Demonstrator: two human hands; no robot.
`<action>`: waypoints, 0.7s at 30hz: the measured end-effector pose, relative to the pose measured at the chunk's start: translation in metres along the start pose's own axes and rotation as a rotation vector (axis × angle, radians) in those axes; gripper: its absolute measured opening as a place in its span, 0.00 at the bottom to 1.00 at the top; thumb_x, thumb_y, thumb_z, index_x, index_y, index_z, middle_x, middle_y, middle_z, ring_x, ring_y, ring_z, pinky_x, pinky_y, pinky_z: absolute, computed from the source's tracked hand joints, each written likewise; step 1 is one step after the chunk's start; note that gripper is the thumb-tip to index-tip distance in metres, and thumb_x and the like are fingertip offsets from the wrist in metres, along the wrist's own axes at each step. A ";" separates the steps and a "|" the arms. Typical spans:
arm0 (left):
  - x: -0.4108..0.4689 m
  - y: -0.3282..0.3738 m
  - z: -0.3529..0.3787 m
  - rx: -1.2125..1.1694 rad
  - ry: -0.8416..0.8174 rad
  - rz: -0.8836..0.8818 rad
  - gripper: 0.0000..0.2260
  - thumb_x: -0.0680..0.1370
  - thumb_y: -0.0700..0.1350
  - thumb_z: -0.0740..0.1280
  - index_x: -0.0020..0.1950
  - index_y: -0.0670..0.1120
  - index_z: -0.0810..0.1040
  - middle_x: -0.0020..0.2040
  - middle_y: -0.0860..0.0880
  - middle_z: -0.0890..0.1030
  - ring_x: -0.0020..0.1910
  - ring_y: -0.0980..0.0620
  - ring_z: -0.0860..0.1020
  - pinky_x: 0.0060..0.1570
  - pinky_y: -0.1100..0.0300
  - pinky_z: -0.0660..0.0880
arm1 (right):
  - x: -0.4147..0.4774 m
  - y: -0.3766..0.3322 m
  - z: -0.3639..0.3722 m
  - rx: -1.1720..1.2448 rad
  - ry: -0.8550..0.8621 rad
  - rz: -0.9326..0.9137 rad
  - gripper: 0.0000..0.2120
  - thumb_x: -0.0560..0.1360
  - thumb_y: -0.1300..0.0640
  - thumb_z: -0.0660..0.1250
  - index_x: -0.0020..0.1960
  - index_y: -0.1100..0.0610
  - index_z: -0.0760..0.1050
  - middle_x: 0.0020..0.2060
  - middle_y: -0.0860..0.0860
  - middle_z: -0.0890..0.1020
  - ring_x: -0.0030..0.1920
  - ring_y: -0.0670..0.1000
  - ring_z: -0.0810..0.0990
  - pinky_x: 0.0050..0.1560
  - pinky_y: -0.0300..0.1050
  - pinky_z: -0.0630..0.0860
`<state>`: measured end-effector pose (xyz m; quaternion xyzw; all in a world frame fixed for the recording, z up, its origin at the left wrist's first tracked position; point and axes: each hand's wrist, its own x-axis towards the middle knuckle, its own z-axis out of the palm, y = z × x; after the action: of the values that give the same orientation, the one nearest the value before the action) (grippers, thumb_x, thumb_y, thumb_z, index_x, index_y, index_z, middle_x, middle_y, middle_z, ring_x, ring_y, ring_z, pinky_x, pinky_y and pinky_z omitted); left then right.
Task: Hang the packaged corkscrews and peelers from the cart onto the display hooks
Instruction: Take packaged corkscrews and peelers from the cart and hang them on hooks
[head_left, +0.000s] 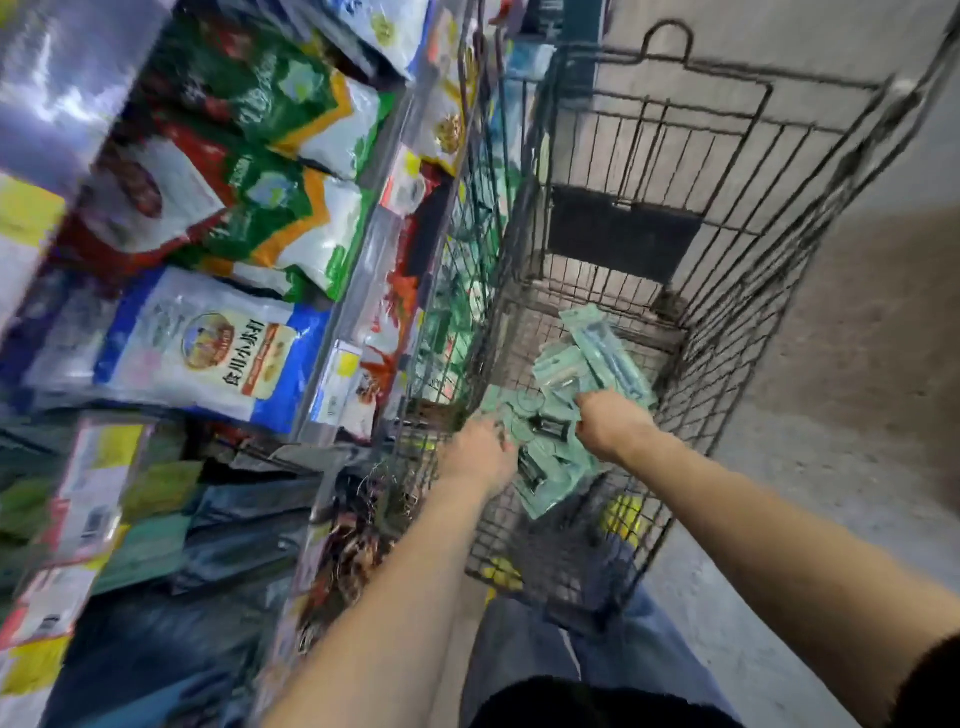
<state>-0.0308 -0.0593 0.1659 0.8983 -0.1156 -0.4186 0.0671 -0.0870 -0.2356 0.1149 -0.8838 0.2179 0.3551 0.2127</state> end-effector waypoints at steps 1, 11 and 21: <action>0.013 -0.002 0.005 -0.031 -0.014 -0.026 0.22 0.86 0.48 0.61 0.80 0.47 0.68 0.78 0.43 0.73 0.73 0.40 0.75 0.72 0.46 0.72 | 0.017 0.001 0.004 -0.005 -0.019 -0.004 0.15 0.79 0.59 0.64 0.65 0.59 0.77 0.59 0.59 0.84 0.57 0.62 0.84 0.55 0.55 0.83; 0.145 -0.052 0.107 -0.296 -0.159 -0.286 0.29 0.83 0.57 0.68 0.79 0.43 0.69 0.74 0.41 0.76 0.72 0.38 0.76 0.70 0.48 0.75 | 0.164 -0.014 0.079 0.015 -0.108 -0.042 0.16 0.80 0.62 0.64 0.67 0.57 0.77 0.60 0.62 0.84 0.60 0.63 0.83 0.57 0.54 0.83; 0.201 -0.070 0.173 -0.905 0.024 -0.683 0.38 0.73 0.53 0.81 0.75 0.42 0.67 0.71 0.41 0.78 0.68 0.39 0.80 0.66 0.50 0.76 | 0.208 -0.021 0.123 -0.164 -0.073 -0.082 0.34 0.75 0.42 0.75 0.74 0.56 0.70 0.73 0.59 0.74 0.77 0.63 0.65 0.79 0.62 0.60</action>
<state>-0.0282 -0.0491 -0.1079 0.7711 0.3734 -0.4140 0.3075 -0.0055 -0.2017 -0.1107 -0.8930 0.1438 0.3945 0.1620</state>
